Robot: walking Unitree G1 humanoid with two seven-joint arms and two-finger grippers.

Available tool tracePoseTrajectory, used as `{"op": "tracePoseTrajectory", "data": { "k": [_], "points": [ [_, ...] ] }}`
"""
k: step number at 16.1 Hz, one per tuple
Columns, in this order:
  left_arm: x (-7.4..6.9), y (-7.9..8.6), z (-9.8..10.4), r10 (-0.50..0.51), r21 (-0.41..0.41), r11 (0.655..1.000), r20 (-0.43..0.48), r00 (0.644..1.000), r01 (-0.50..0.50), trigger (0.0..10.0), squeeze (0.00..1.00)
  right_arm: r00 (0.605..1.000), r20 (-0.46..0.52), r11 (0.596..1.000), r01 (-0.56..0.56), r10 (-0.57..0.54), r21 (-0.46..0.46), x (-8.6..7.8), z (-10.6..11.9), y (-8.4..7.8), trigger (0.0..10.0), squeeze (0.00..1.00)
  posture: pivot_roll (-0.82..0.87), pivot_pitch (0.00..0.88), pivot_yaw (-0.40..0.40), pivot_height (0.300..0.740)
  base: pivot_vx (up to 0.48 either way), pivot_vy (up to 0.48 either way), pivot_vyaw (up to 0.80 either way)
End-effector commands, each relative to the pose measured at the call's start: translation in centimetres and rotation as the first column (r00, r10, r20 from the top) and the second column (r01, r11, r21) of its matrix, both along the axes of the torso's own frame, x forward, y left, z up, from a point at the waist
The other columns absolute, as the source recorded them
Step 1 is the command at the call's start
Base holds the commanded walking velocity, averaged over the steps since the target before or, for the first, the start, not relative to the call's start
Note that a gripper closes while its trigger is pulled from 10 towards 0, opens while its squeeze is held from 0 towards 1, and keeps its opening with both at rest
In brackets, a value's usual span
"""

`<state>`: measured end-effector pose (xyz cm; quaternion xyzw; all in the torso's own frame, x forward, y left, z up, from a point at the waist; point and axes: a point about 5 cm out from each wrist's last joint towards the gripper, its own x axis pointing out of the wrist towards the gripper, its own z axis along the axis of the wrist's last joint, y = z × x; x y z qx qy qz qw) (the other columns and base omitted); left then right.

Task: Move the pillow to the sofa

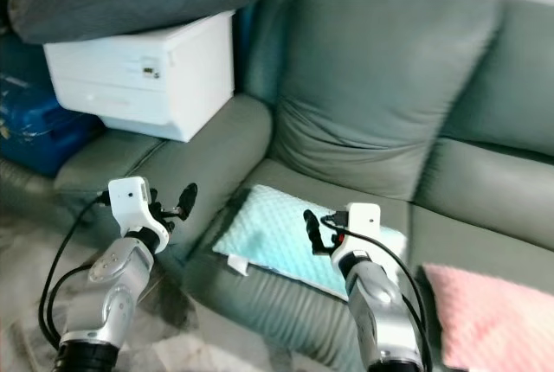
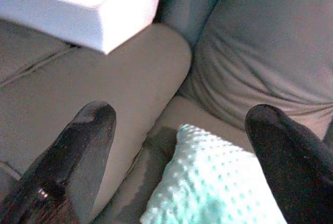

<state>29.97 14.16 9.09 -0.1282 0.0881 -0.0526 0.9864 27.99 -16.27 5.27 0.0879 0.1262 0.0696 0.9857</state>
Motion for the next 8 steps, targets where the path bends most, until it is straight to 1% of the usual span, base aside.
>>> {"op": "tracePoseTrajectory", "data": {
  "k": [1,8],
  "points": [
    [-0.20,-0.16,-0.12,-0.003,0.001,1.000,-0.009,1.000,0.003,10.0,0.00,1.000,0.023,1.000,0.005,-0.005,0.001,0.49,0.84,-0.10,10.0,0.00,-0.14,0.000,0.006,0.740,-0.251,0.000,0.00],
    [-0.17,-0.01,-0.11,-0.002,0.007,1.000,-0.010,1.000,0.002,10.0,0.00,1.000,0.031,1.000,0.006,-0.006,0.001,1.01,1.21,-0.18,10.0,0.00,-0.14,0.000,0.002,0.740,-0.254,0.000,0.00]
  ]
}}
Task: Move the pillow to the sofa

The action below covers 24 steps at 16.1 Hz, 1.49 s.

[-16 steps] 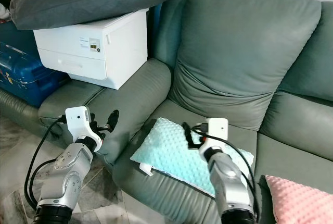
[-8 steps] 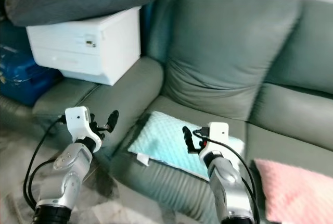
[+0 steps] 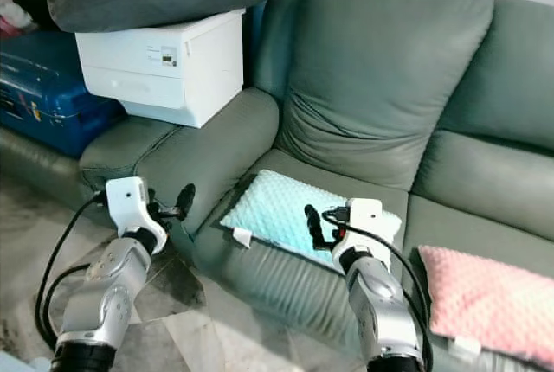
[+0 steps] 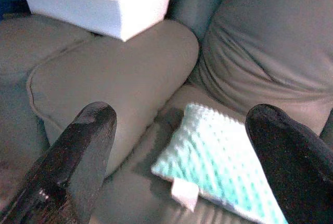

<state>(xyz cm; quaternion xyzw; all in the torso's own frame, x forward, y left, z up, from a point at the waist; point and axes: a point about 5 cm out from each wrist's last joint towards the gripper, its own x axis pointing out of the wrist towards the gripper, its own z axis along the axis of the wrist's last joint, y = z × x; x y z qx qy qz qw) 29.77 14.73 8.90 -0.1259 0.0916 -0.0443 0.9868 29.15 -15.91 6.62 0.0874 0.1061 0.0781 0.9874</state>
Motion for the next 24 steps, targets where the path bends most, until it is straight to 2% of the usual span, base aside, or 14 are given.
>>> {"op": "tracePoseTrajectory", "data": {
  "k": [1,21,24],
  "points": [
    [0.03,-0.58,0.07,-0.018,0.001,1.000,-0.002,1.000,0.018,10.0,0.00,1.000,-0.009,1.000,0.018,-0.018,-0.004,-0.10,-0.07,-0.53,10.0,0.00,-0.14,0.000,0.002,0.740,-0.255,0.000,0.00],
    [-0.03,-0.40,-0.04,-0.019,0.013,1.000,-0.011,1.000,0.020,10.0,0.00,1.000,0.006,0.998,0.018,-0.018,0.064,0.35,0.28,0.04,10.0,0.00,-0.13,0.000,0.005,0.740,-0.264,0.000,0.00],
    [0.01,-0.44,-0.15,-0.018,0.010,1.000,-0.013,1.000,0.019,10.0,0.00,1.000,0.010,0.998,0.020,-0.021,0.060,0.45,0.38,-0.06,10.0,0.00,-0.13,0.000,0.005,0.740,0.000,0.000,0.00]
  ]
}}
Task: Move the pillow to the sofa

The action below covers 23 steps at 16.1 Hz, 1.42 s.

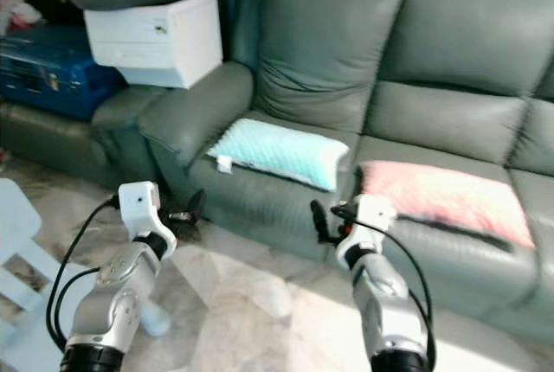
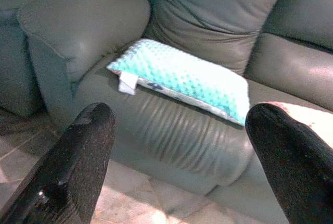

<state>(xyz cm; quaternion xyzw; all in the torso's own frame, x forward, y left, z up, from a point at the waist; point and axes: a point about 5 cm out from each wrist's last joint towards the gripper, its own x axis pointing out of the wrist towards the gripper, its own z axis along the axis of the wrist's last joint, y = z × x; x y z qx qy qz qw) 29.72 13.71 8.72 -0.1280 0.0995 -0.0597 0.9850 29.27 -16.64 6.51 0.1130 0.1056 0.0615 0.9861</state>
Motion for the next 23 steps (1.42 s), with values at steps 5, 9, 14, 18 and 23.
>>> {"op": "tracePoseTrajectory", "data": {
  "k": [5,9,14,18,23],
  "points": [
    [0.07,0.75,-0.30,0.019,0.019,1.000,-0.009,1.000,-0.019,10.0,0.00,1.000,-0.020,1.000,-0.006,0.007,0.018,0.45,0.19,0.50,10.0,0.00,-0.13,0.000,-0.001,0.740,0.000,0.000,-0.15],
    [0.05,0.69,-0.44,0.014,0.011,1.000,-0.004,1.000,-0.014,10.0,0.00,1.000,-0.015,1.000,-0.009,0.009,-0.004,0.61,0.31,0.40,10.0,0.00,-0.13,0.000,-0.003,0.740,0.000,0.000,-0.75],
    [0.04,0.37,-0.15,-0.026,-0.023,0.999,0.015,1.000,0.026,10.0,0.00,1.000,-0.022,1.000,-0.016,0.016,0.016,0.69,0.36,0.49,10.0,0.00,-0.14,0.000,-0.004,0.740,0.000,0.000,-0.74],
    [-0.02,0.08,-0.17,-0.043,-0.051,0.998,0.018,0.999,0.044,10.0,0.00,0.999,-0.023,1.000,-0.024,0.025,0.014,0.73,0.37,0.51,10.0,0.00,-0.14,0.000,-0.005,0.740,0.000,0.000,-0.74],
    [-0.07,-0.09,-0.09,-0.066,-0.052,0.996,0.029,0.997,0.068,10.0,0.00,0.999,-0.023,0.999,-0.032,0.032,0.008,0.80,0.43,0.48,10.0,0.00,-0.14,0.000,-0.008,0.740,0.000,0.000,-0.74]
  ]
}}
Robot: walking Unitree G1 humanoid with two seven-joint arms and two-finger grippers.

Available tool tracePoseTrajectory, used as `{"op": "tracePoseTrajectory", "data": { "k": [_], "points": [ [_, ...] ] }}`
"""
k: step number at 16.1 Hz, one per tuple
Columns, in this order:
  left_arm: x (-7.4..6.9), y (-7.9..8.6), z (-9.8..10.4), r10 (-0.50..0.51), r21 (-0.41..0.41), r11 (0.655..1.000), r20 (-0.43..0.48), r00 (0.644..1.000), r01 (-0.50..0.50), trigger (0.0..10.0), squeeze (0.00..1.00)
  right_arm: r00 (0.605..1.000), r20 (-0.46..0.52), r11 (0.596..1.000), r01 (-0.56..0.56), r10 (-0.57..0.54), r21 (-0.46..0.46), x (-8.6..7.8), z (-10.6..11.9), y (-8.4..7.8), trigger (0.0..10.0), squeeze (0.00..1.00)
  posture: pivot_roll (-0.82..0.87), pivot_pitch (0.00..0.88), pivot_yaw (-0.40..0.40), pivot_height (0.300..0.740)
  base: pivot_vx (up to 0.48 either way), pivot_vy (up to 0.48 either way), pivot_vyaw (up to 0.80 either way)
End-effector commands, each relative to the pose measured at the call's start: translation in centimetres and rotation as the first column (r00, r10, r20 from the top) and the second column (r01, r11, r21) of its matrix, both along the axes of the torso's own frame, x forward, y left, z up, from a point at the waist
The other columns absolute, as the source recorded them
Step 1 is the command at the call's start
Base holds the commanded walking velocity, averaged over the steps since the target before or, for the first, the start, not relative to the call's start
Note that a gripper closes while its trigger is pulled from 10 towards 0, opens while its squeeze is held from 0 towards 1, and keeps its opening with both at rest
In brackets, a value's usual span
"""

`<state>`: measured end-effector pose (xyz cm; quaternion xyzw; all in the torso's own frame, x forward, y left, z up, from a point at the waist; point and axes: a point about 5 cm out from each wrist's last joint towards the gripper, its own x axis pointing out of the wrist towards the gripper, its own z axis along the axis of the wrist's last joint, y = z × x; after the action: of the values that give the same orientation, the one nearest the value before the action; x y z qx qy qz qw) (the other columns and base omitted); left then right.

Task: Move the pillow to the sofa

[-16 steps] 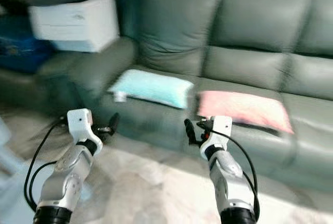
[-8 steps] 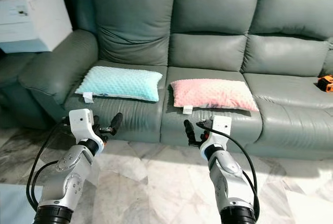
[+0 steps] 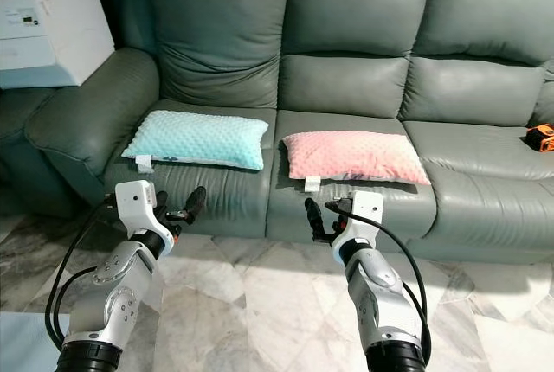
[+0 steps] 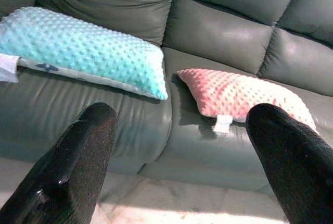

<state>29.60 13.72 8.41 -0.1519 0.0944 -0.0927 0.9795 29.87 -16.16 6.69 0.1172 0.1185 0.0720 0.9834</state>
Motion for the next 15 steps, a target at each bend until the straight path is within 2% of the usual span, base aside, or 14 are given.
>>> {"op": "tracePoseTrajectory", "data": {
  "k": [1,5,8,9,15],
  "points": [
    [0.02,-0.13,0.20,-0.010,0.001,1.000,0.013,1.000,0.010,10.0,0.00,1.000,-0.001,1.000,-0.012,0.012,-0.002,0.21,0.19,0.03,10.0,0.00,-0.14,0.000,-0.008,0.740,0.000,0.000,-0.74],
    [0.01,-0.18,0.18,-0.017,0.003,1.000,0.012,1.000,0.017,10.0,0.00,1.000,0.013,1.000,-0.016,0.016,0.000,0.23,0.29,0.15,10.0,0.00,-0.14,0.000,-0.006,0.740,0.000,0.000,-0.75],
    [0.04,-0.13,0.05,-0.016,0.011,1.000,0.006,1.000,0.015,10.0,0.00,0.999,0.035,1.000,-0.020,0.020,0.006,0.19,0.59,0.27,10.0,0.00,-0.14,0.000,-0.006,0.740,0.000,0.000,0.00],
    [-0.01,-0.18,0.04,-0.017,0.011,1.000,0.006,1.000,0.017,10.0,0.00,1.000,0.005,1.000,-0.015,0.015,0.013,0.11,0.19,0.30,10.0,0.00,-0.14,0.000,-0.006,0.740,0.000,0.000,-0.78],
    [-0.23,-0.21,-0.16,-0.016,0.025,1.000,0.001,1.000,0.016,10.0,0.00,1.000,-0.008,1.000,-0.016,0.016,-0.003,-0.15,-0.16,0.18,10.0,0.00,-0.14,0.000,-0.004,0.740,0.000,0.000,-0.77]
  ]
}}
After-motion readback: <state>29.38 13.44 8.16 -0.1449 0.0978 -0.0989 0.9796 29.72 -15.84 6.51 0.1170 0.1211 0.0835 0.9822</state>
